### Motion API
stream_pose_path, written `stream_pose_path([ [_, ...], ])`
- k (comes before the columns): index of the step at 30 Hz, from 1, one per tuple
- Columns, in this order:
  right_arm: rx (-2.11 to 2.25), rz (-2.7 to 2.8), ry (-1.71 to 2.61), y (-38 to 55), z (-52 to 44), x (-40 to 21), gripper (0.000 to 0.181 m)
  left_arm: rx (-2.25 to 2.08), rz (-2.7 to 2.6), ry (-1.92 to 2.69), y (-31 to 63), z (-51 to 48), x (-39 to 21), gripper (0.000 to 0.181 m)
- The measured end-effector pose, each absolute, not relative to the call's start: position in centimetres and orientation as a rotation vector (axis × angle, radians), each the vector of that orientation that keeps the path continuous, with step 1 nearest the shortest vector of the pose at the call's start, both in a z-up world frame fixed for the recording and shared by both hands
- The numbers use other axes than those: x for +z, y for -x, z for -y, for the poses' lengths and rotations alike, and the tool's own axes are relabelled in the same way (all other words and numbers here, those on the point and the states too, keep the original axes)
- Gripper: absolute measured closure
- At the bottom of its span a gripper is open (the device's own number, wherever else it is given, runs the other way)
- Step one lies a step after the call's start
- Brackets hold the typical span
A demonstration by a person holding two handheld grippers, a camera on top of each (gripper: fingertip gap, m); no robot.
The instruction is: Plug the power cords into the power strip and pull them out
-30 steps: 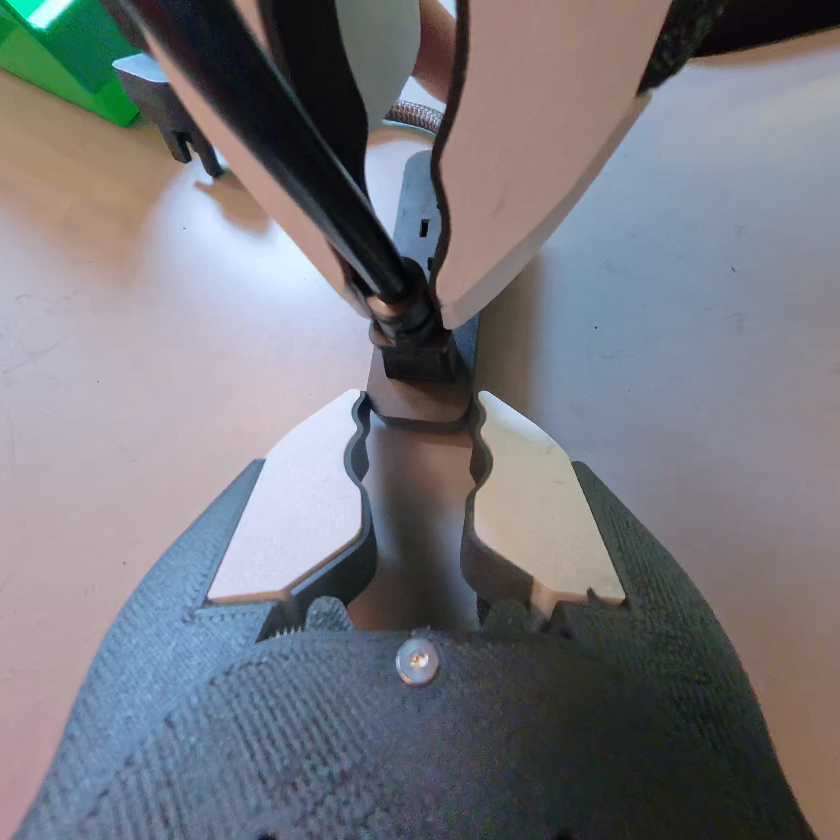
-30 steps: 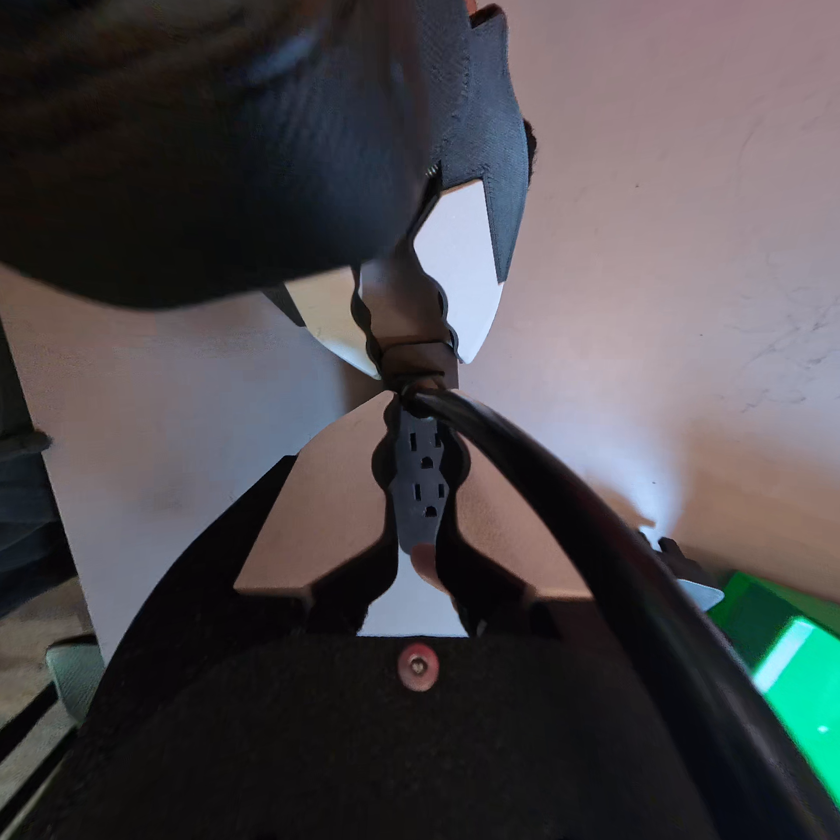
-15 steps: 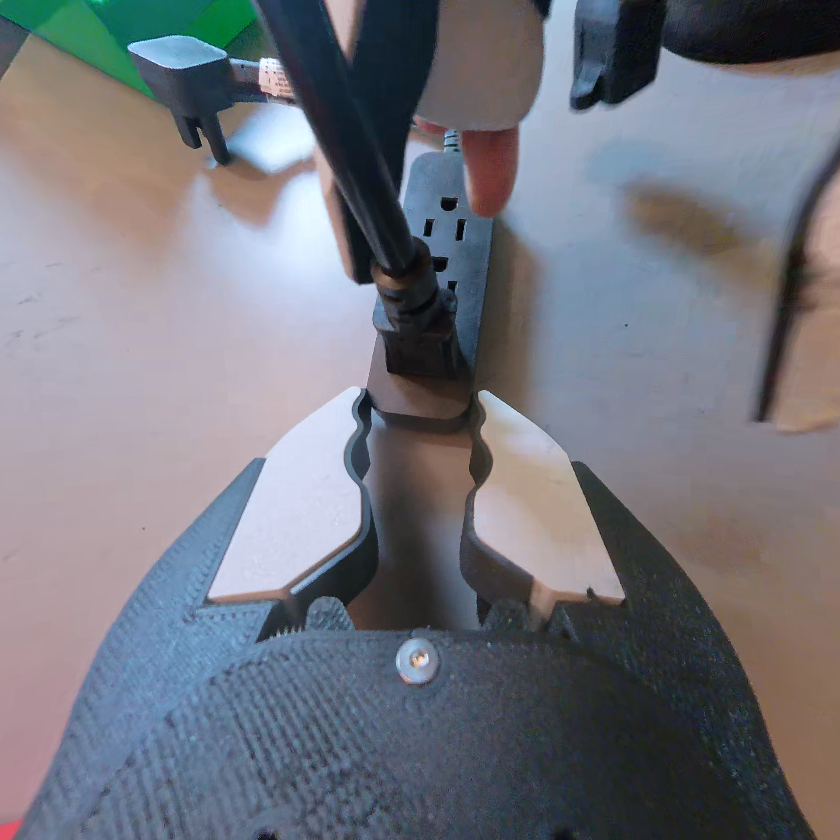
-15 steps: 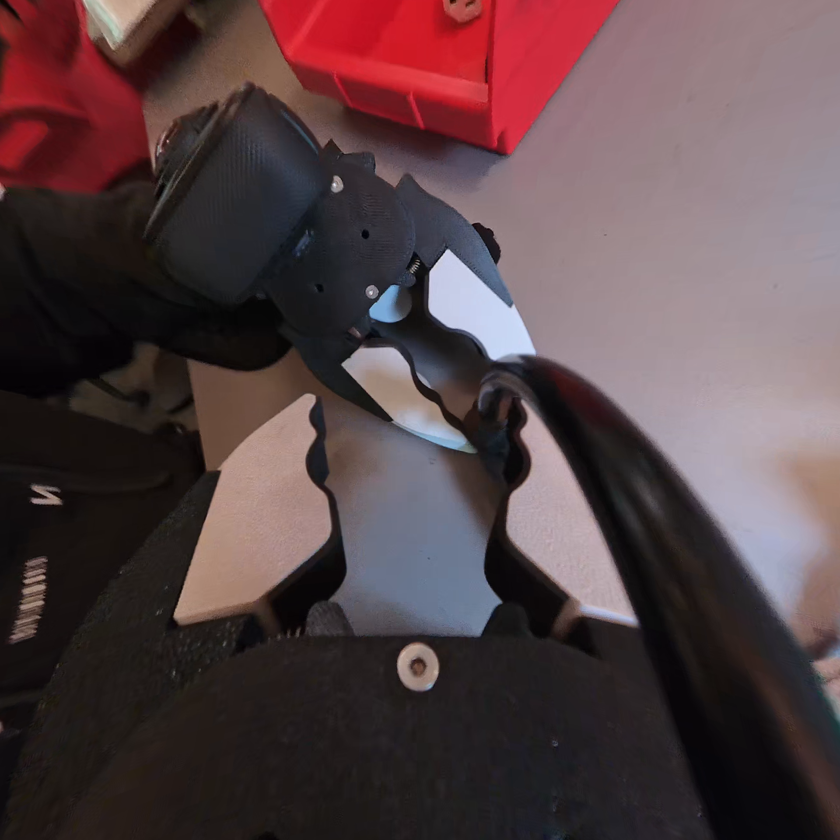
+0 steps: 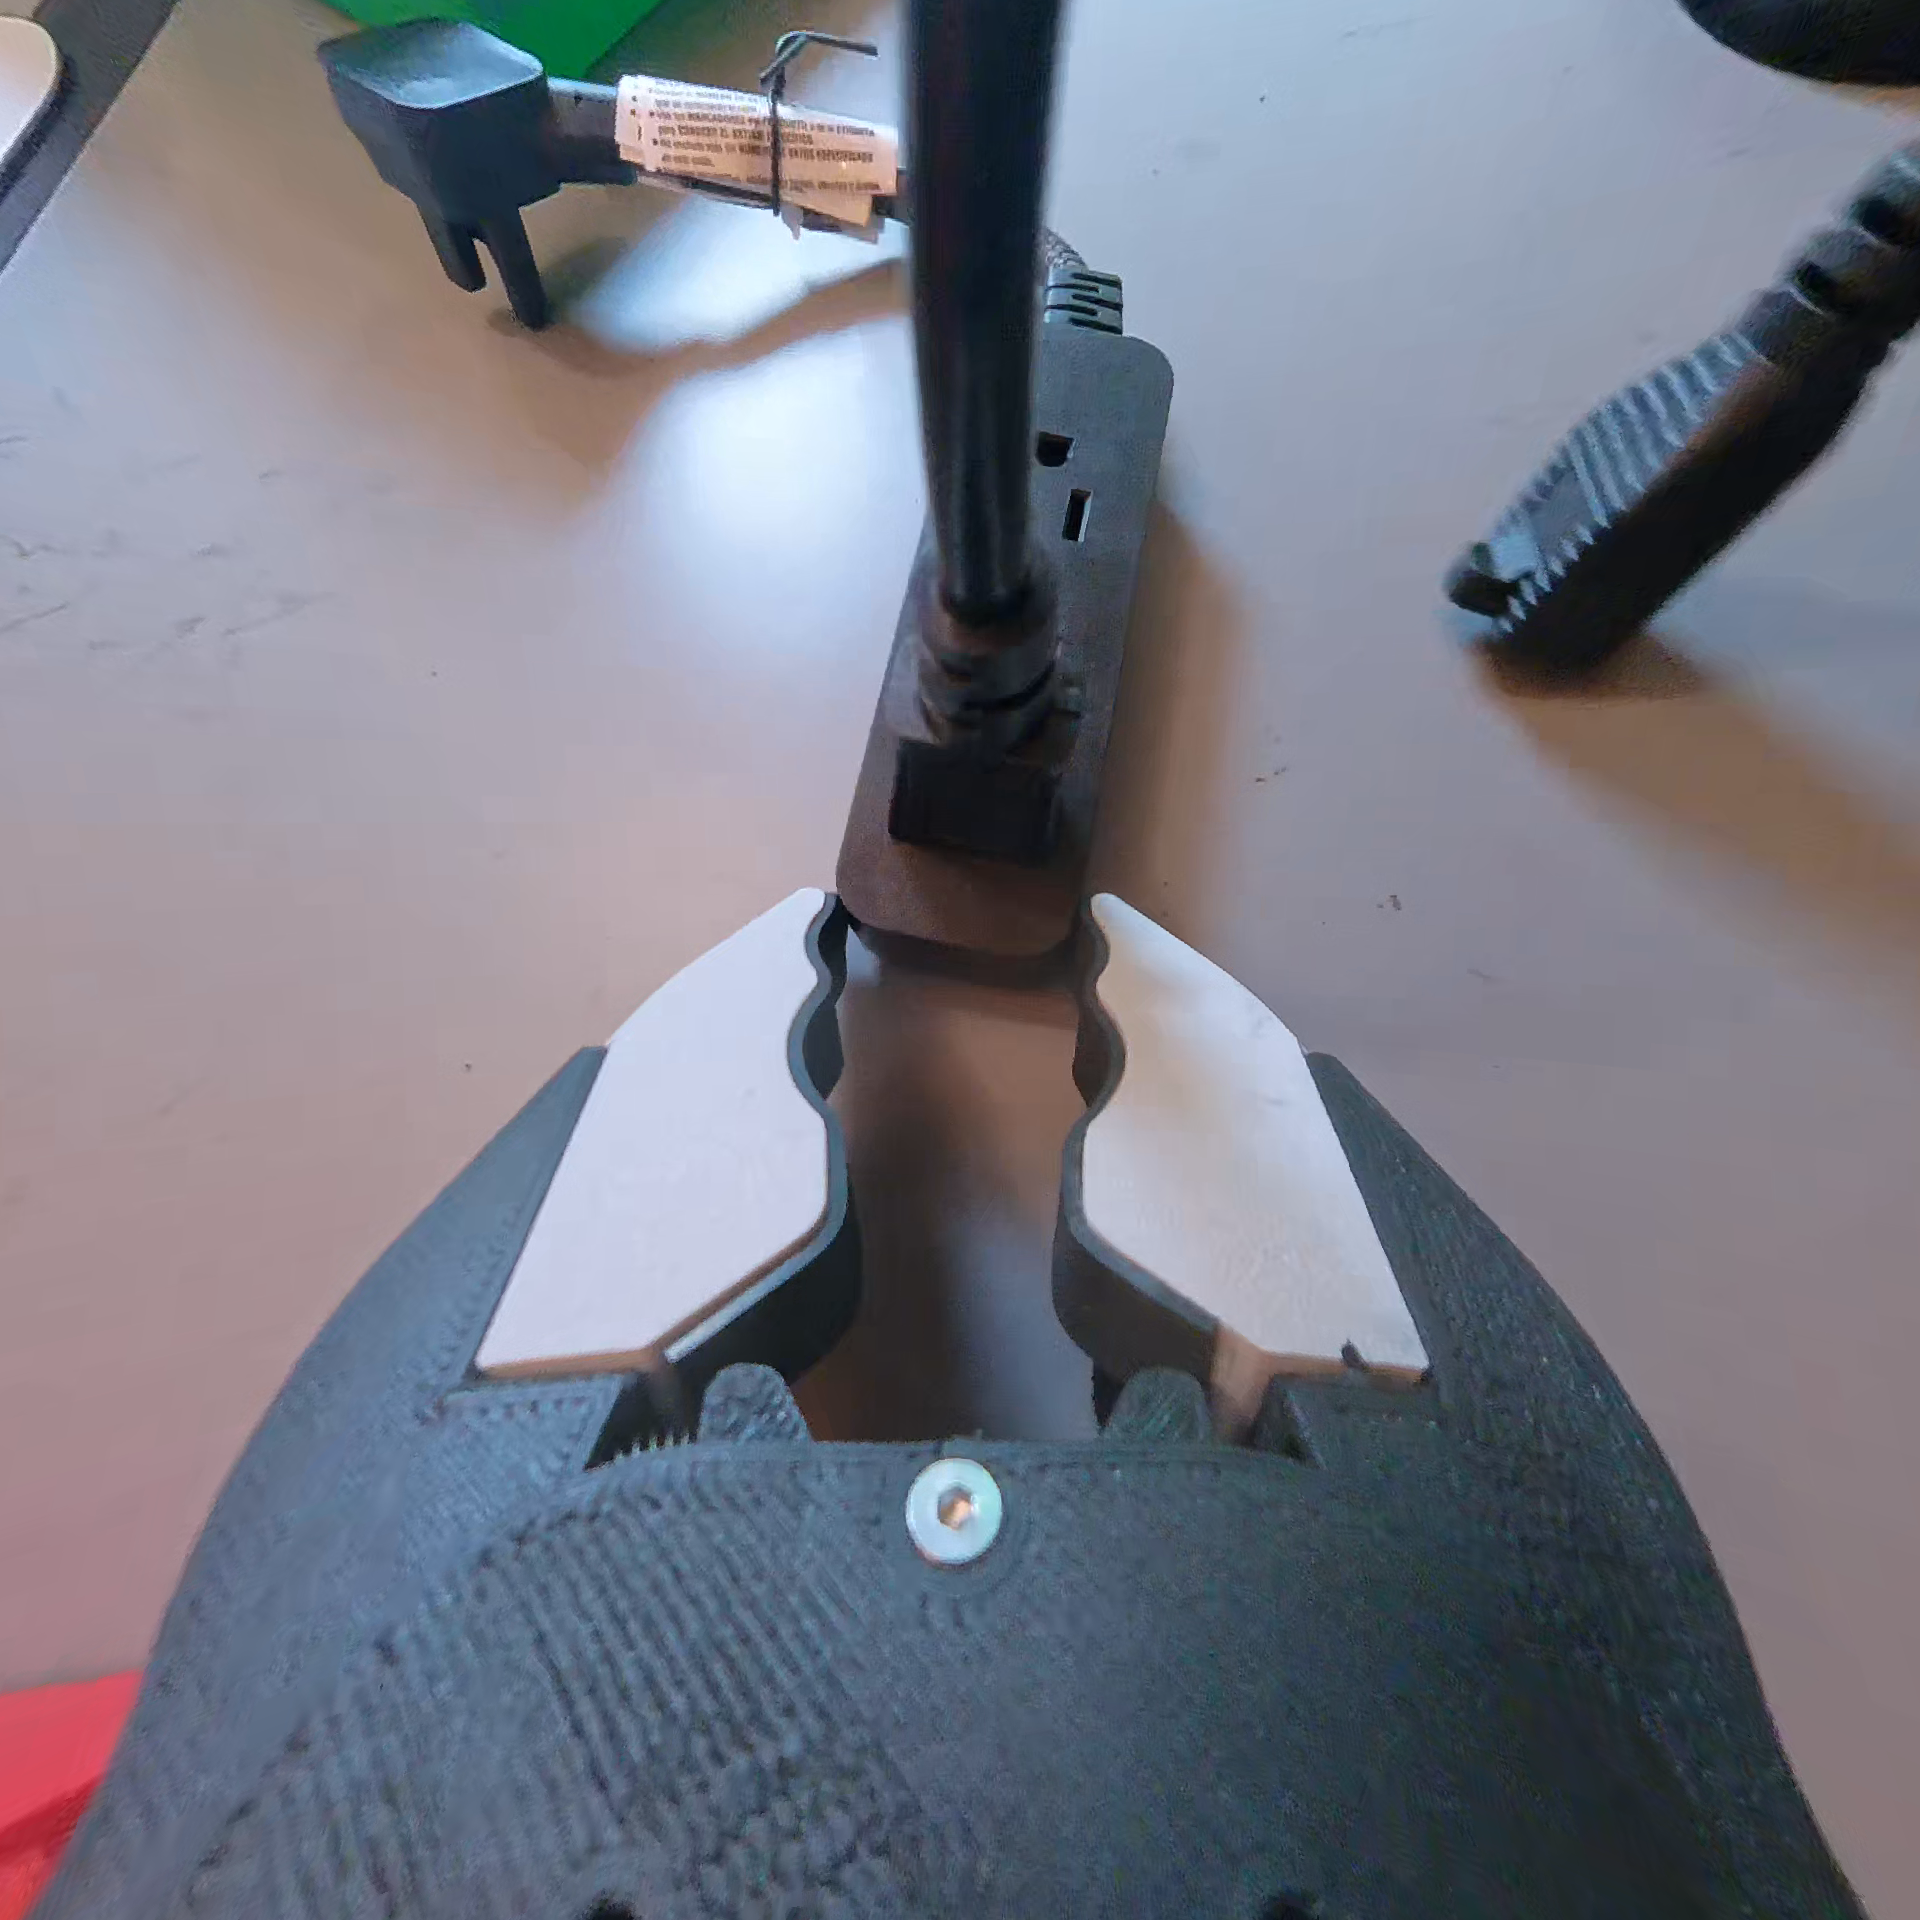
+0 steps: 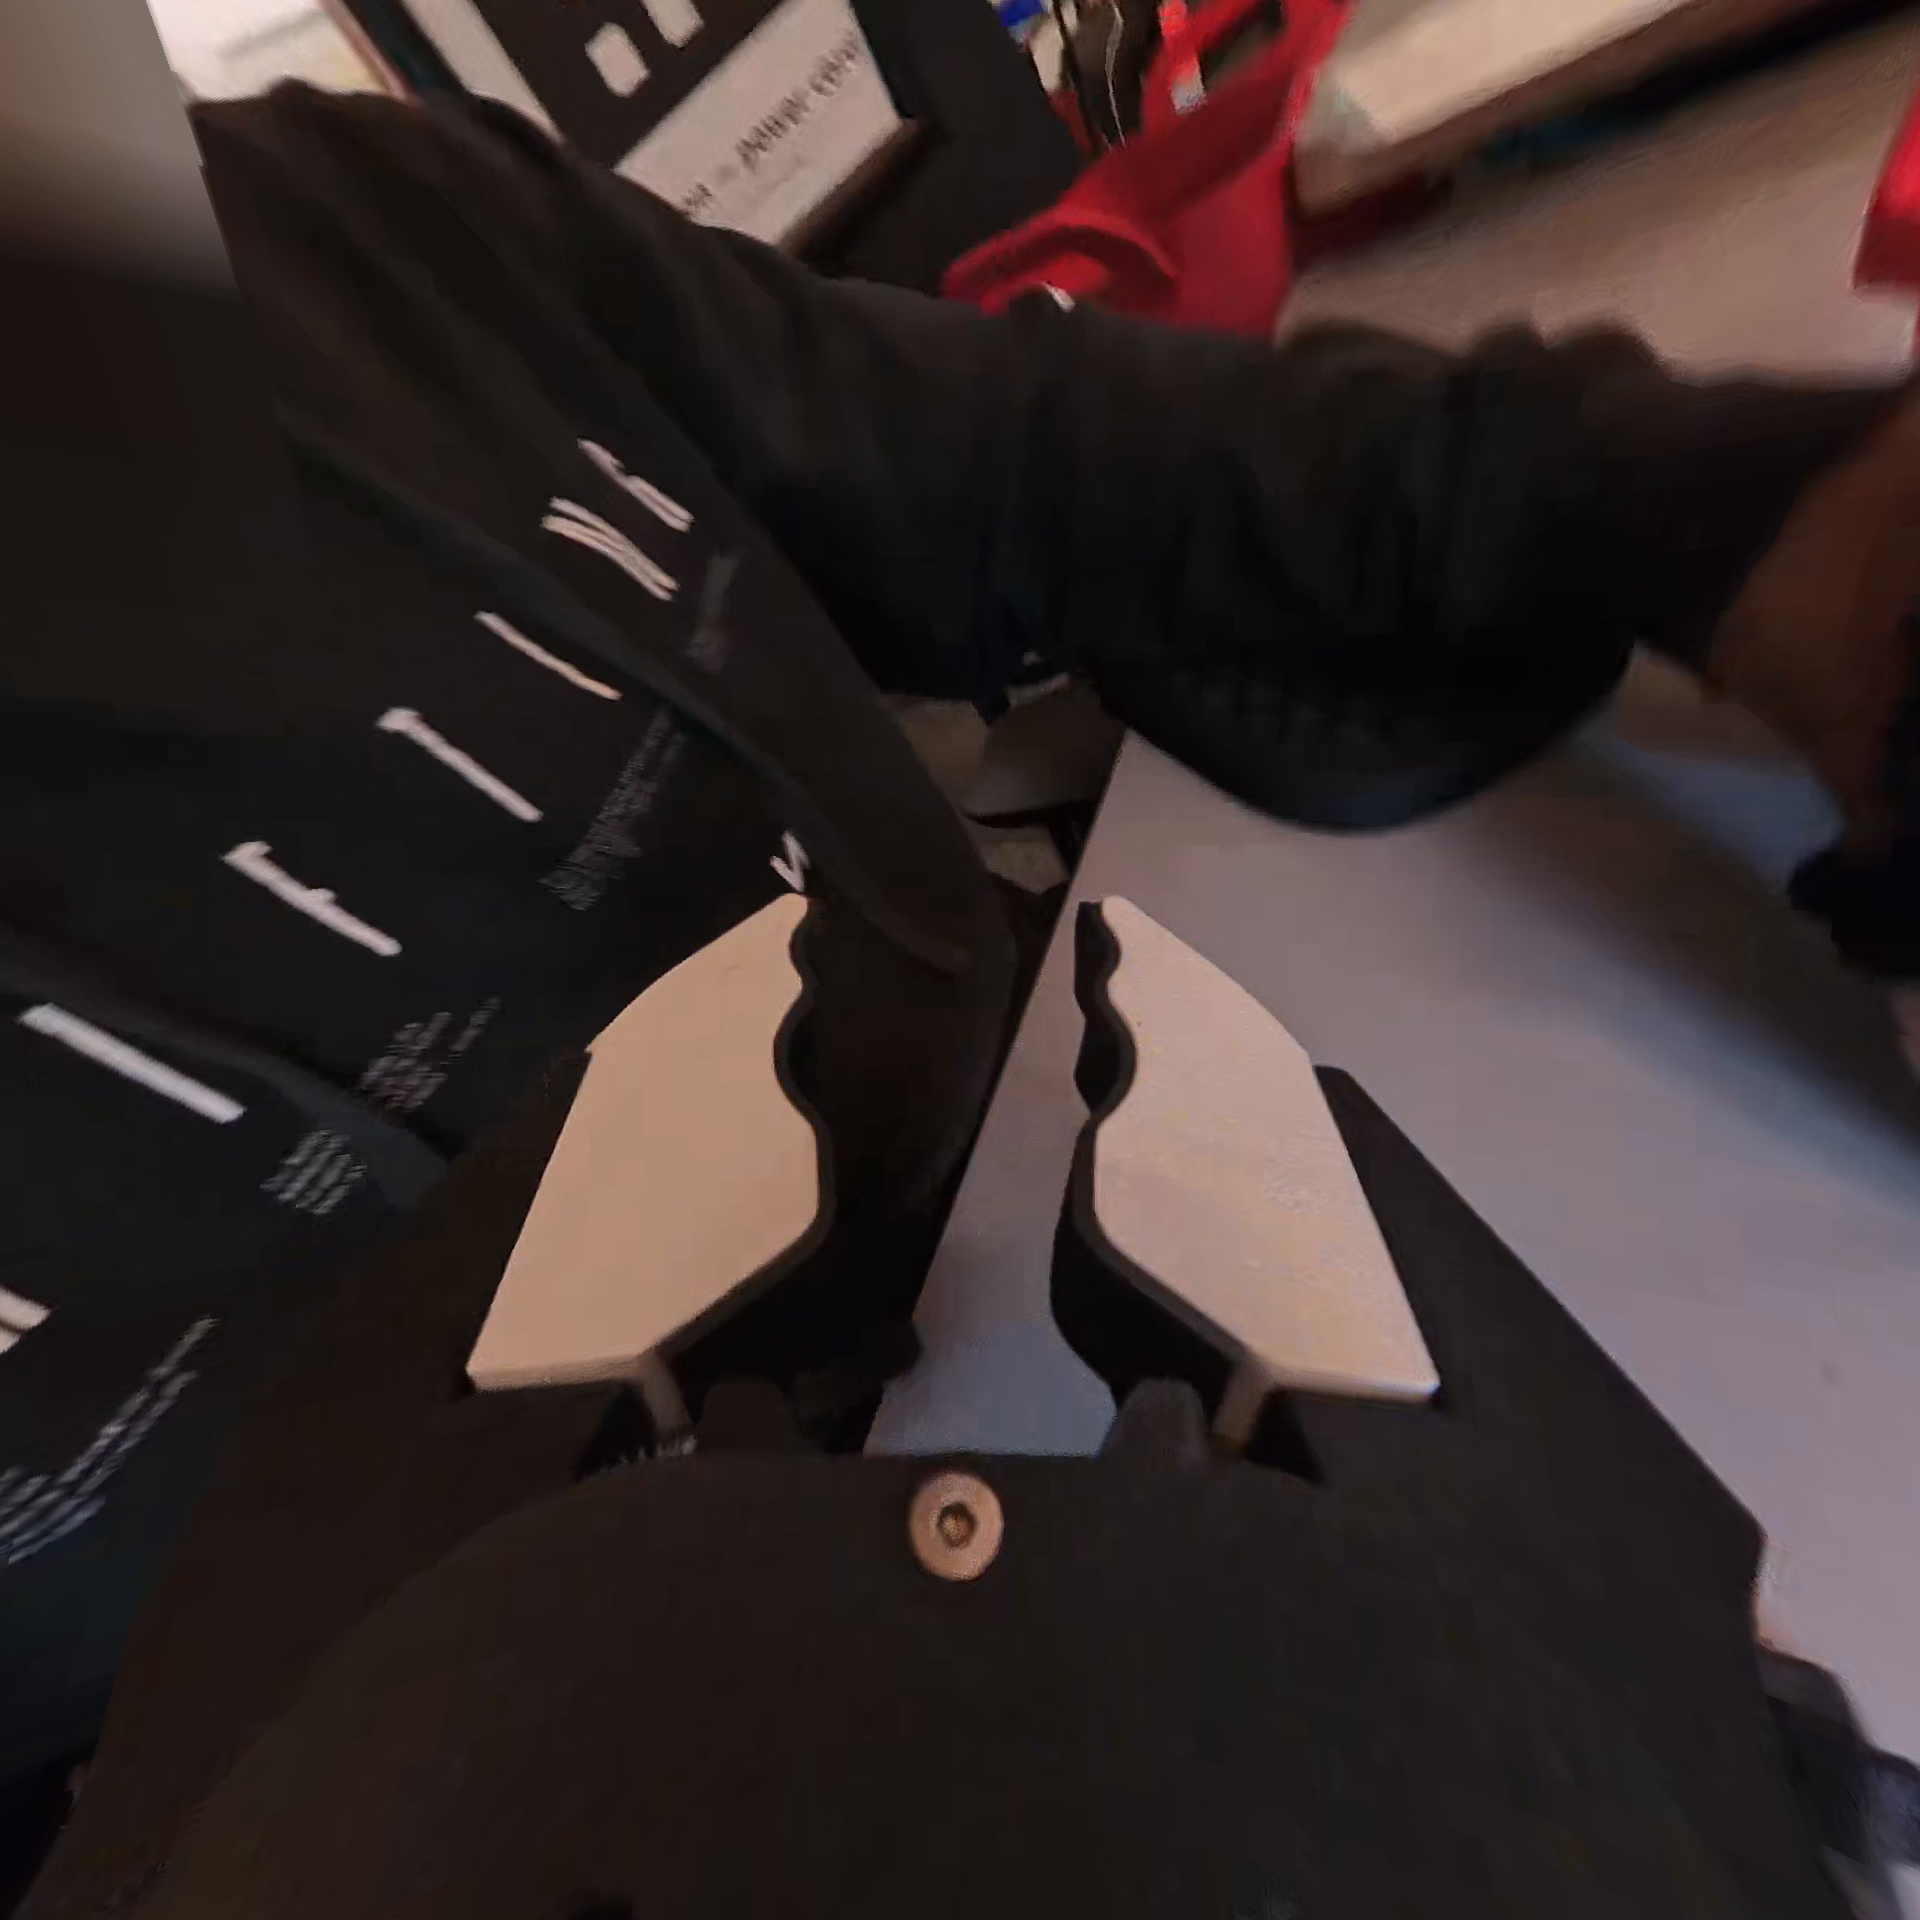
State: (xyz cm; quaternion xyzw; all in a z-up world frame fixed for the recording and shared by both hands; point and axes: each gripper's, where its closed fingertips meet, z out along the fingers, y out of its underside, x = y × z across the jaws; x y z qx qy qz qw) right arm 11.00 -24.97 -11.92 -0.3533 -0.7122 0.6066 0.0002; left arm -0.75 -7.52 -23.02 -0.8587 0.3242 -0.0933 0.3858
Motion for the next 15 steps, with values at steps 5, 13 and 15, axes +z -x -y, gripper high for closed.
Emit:
stream_pose_path([
  [5, 1.736, 1.977, 0.880, -12.7, 21.8, -5.5, 0.126, -0.249, -0.827, 2.157, 0.7, 7.3, -22.8, 0.137],
  [13, 1.154, 1.665, 1.132, -11.0, 6.0, -7.5, 0.106, -0.190, -0.839, 2.116, 1.0, 7.0, -22.4, 0.138],
  [15, 1.065, 1.639, 1.181, -10.0, 3.2, -9.5, 0.106, -0.194, -0.835, 2.122, 0.9, 7.0, -22.3, 0.140],
])
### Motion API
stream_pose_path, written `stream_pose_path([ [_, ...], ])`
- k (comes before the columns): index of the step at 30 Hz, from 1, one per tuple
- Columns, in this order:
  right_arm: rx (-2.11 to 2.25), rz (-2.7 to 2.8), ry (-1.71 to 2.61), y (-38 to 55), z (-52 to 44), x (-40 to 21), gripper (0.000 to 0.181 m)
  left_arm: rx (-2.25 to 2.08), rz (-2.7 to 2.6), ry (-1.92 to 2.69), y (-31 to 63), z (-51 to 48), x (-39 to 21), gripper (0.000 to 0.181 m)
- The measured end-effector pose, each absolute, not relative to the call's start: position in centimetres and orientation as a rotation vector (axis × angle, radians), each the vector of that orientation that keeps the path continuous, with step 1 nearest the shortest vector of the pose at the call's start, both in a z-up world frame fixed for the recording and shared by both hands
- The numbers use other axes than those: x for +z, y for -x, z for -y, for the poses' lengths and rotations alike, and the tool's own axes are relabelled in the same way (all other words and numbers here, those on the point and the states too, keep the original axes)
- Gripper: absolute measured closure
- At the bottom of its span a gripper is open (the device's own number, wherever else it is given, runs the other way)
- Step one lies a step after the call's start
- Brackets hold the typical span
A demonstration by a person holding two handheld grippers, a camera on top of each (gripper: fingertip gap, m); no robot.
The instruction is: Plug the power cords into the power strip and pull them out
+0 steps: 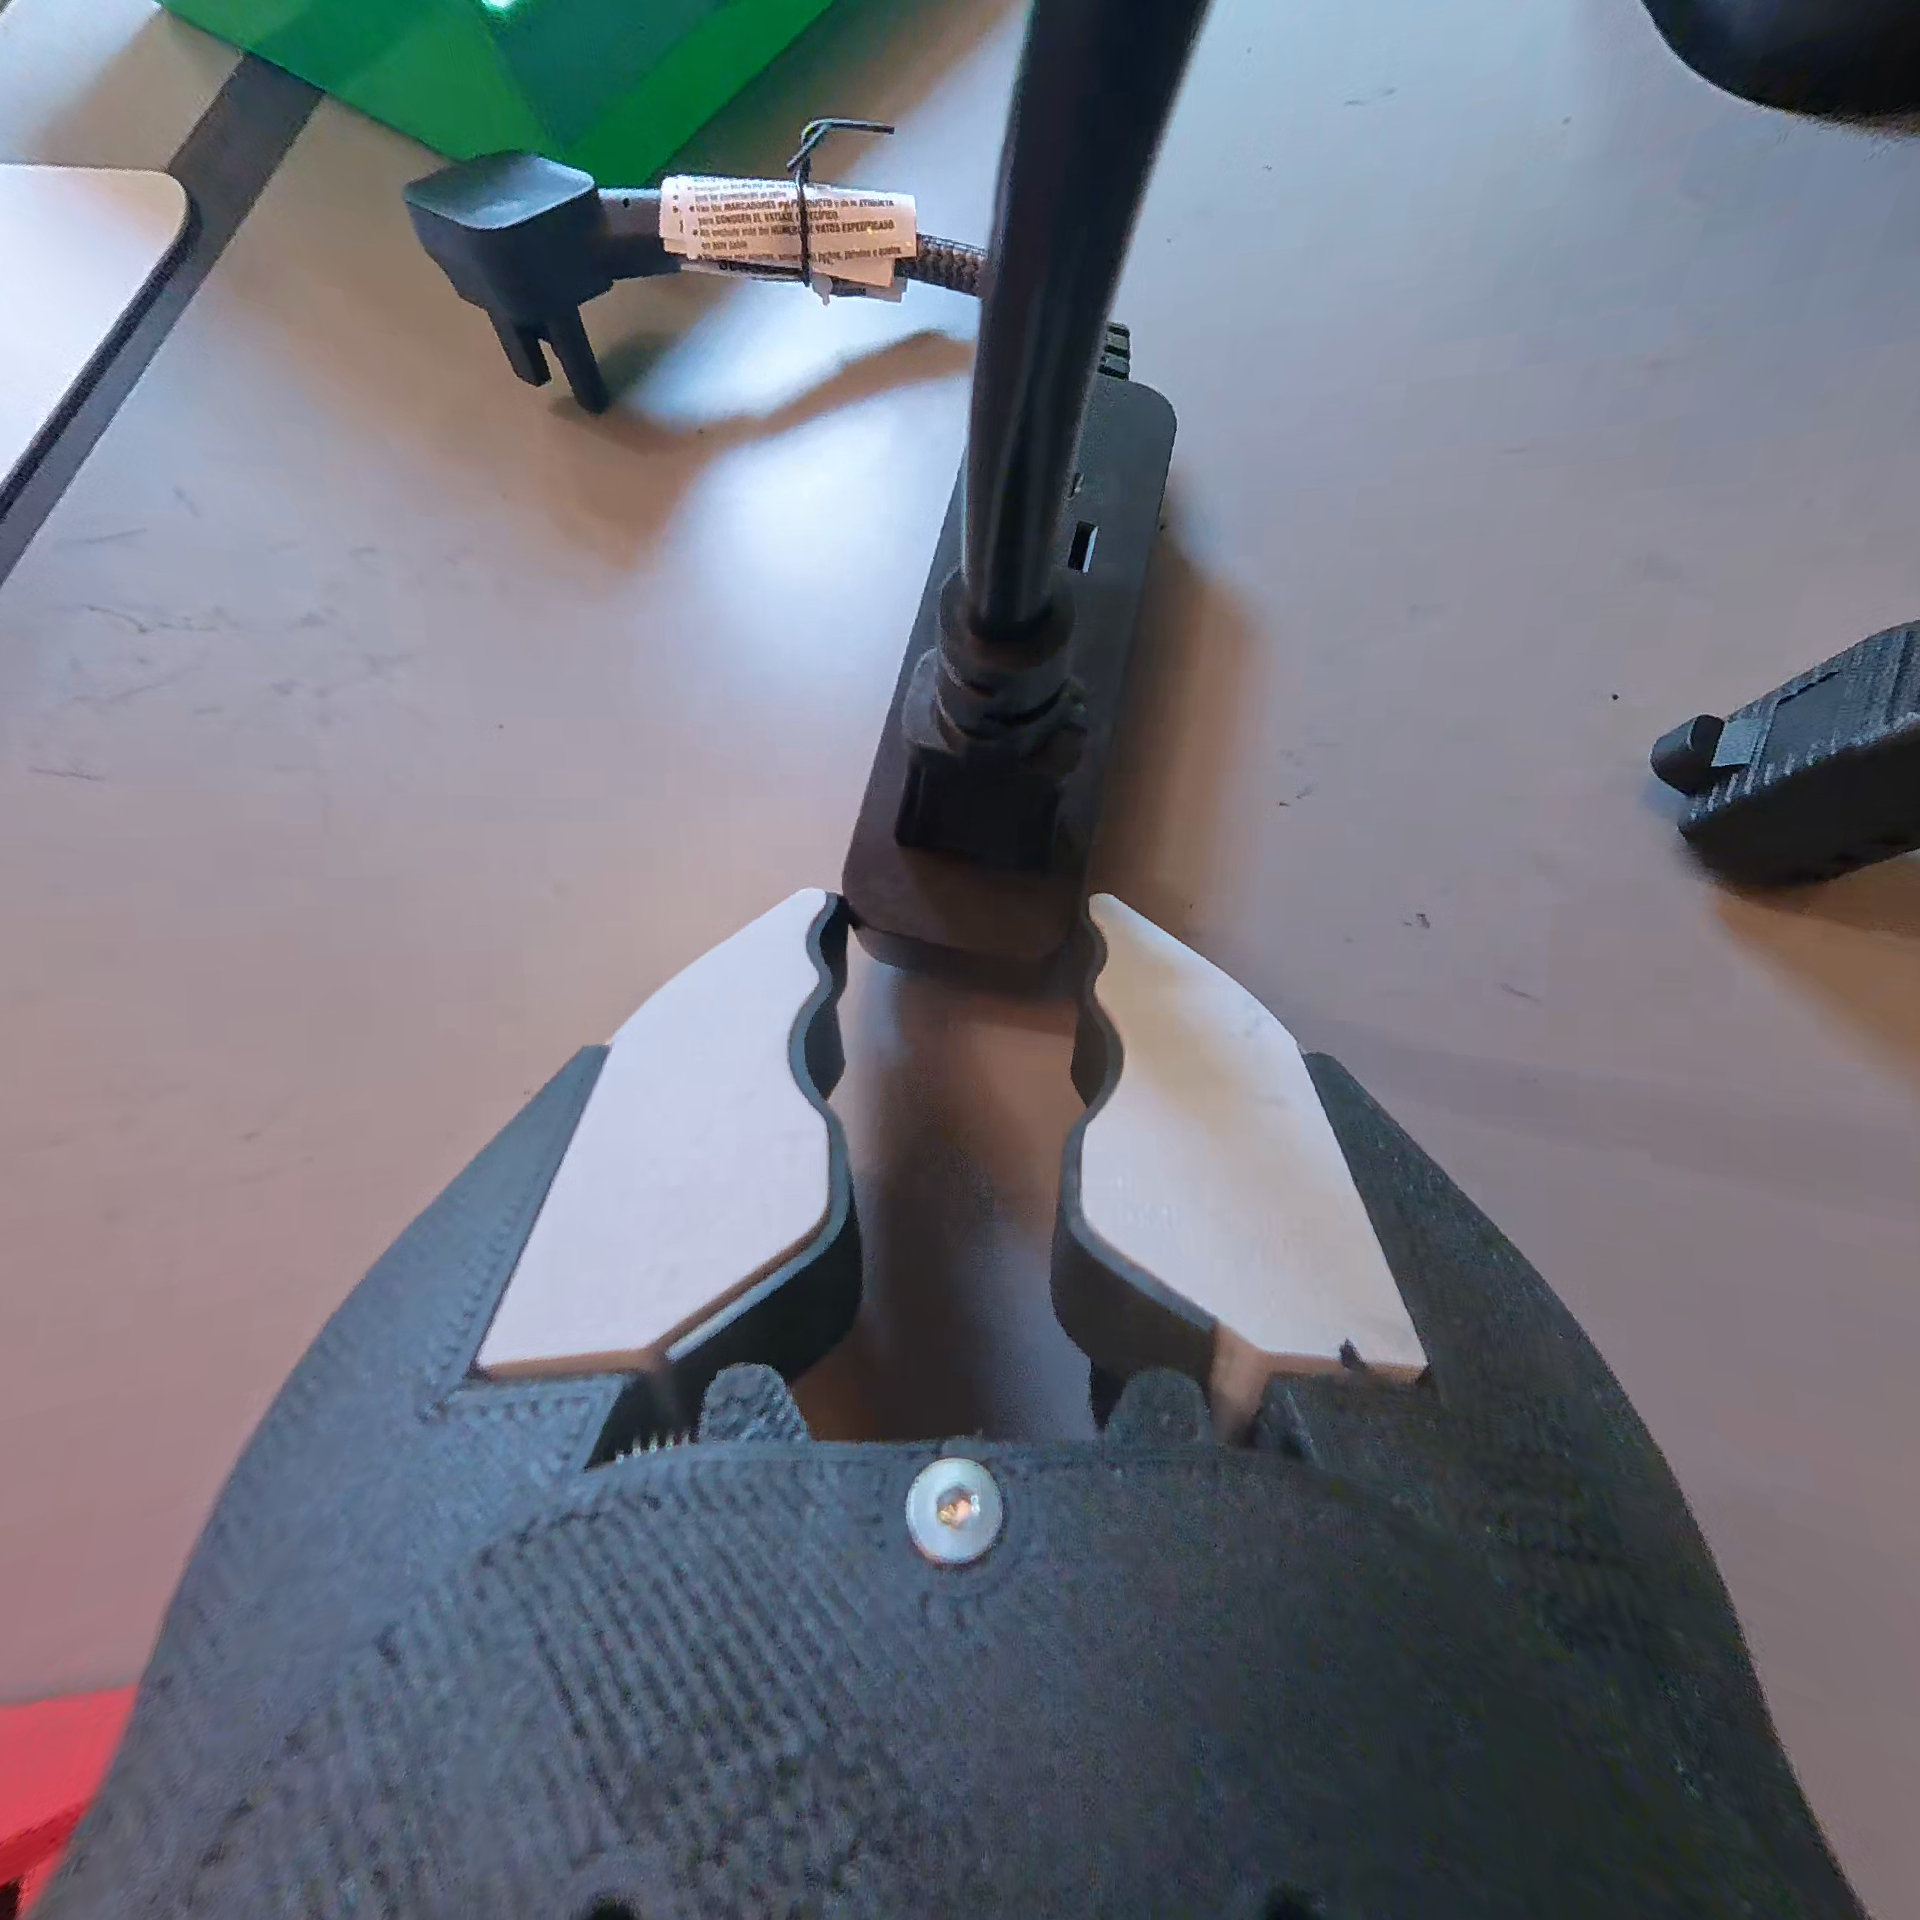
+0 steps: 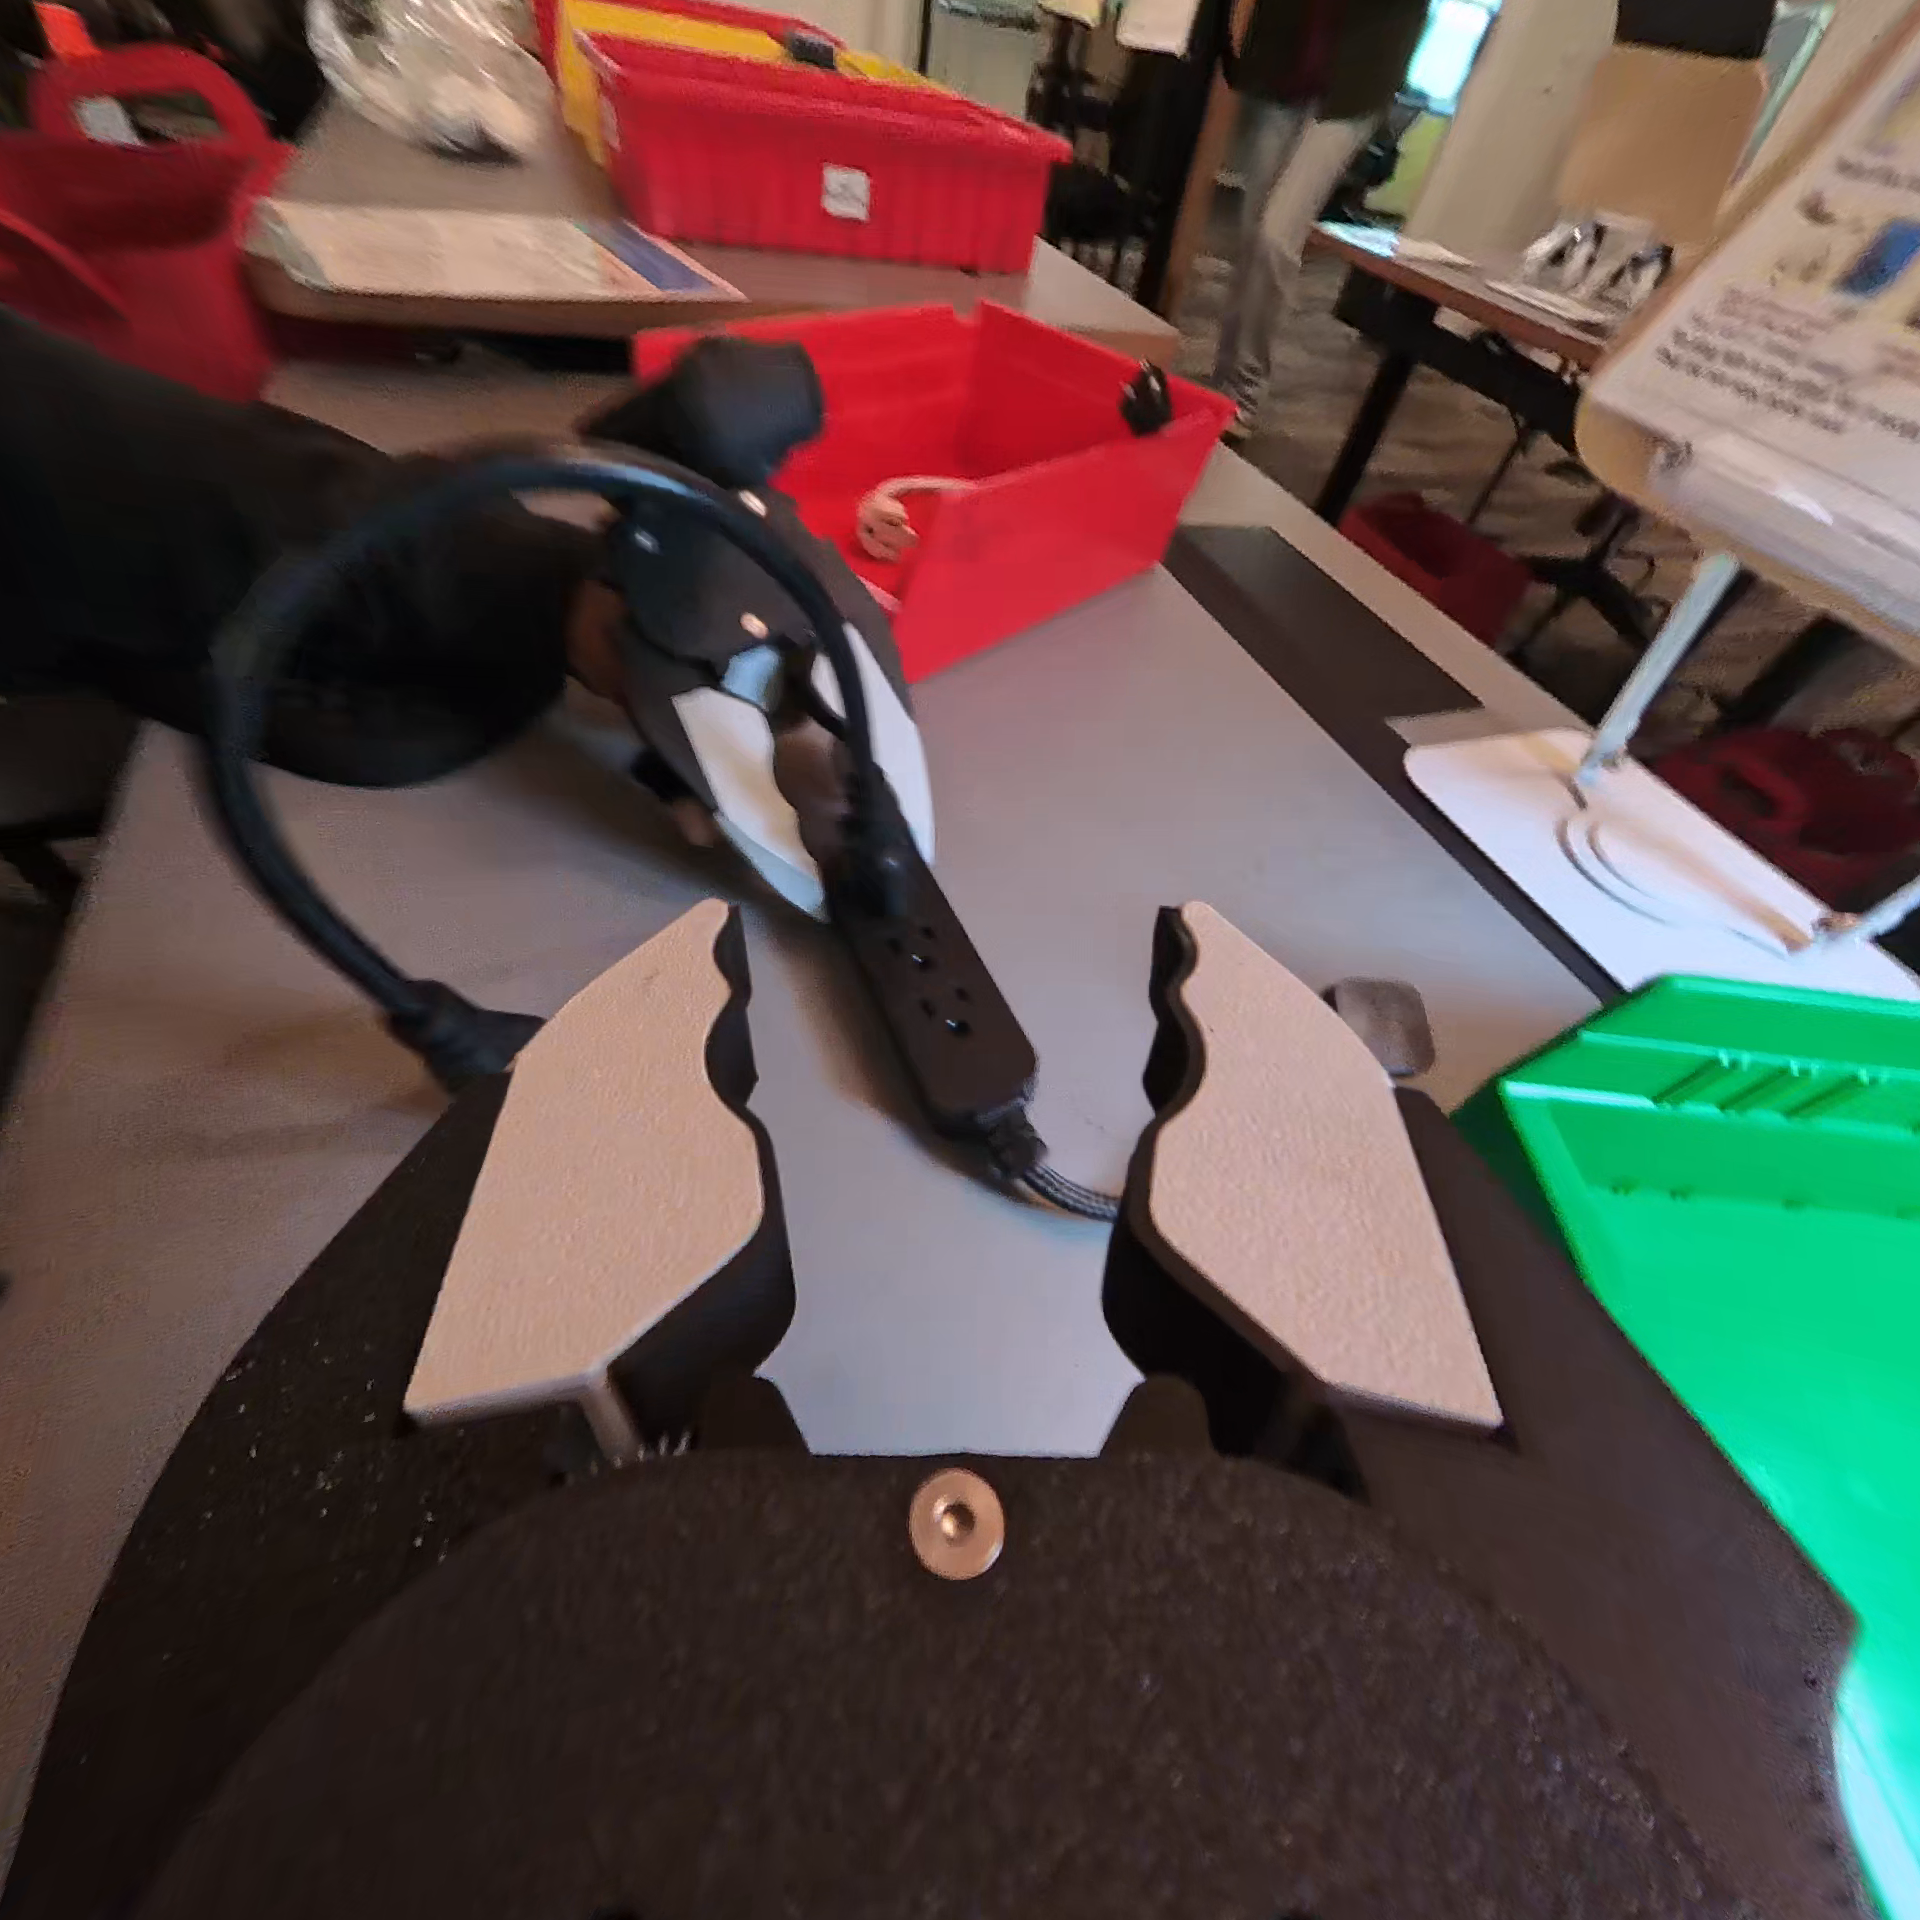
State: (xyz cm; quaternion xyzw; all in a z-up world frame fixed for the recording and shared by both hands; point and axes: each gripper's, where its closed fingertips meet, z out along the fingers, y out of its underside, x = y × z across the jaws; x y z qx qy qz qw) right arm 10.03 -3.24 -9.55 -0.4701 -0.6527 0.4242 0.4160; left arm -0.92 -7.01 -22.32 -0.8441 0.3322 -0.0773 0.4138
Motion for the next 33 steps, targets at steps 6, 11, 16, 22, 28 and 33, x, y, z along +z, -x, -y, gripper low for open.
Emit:
stream_pose_path([
  [6, 1.076, 1.470, 1.239, -8.5, -1.0, -12.2, 0.123, -0.270, -0.691, 2.057, 2.6, 8.5, -17.8, 0.136],
  [11, 1.106, 1.369, 1.261, -9.3, -2.7, -11.6, 0.128, -0.047, -0.425, 1.933, 12.3, 10.9, -9.4, 0.139],
  [16, 1.216, 1.303, 1.253, -9.1, -2.7, -10.9, 0.133, 0.268, -0.213, 2.044, 26.1, 10.9, -6.2, 0.141],
  [22, 1.074, 1.408, 1.266, -9.2, -1.7, -12.5, 0.133, 0.515, -0.380, 2.171, 32.4, 6.0, -10.0, 0.137],
  [28, 1.016, 1.454, 1.277, -9.3, -1.7, -13.7, 0.128, 0.651, -0.593, 2.180, 32.0, 1.1, -13.0, 0.135],
  [33, 1.050, 1.442, 1.284, -9.5, -2.2, -14.2, 0.137, 0.731, -0.696, 2.168, 32.3, 0.7, -13.1, 0.149],
])
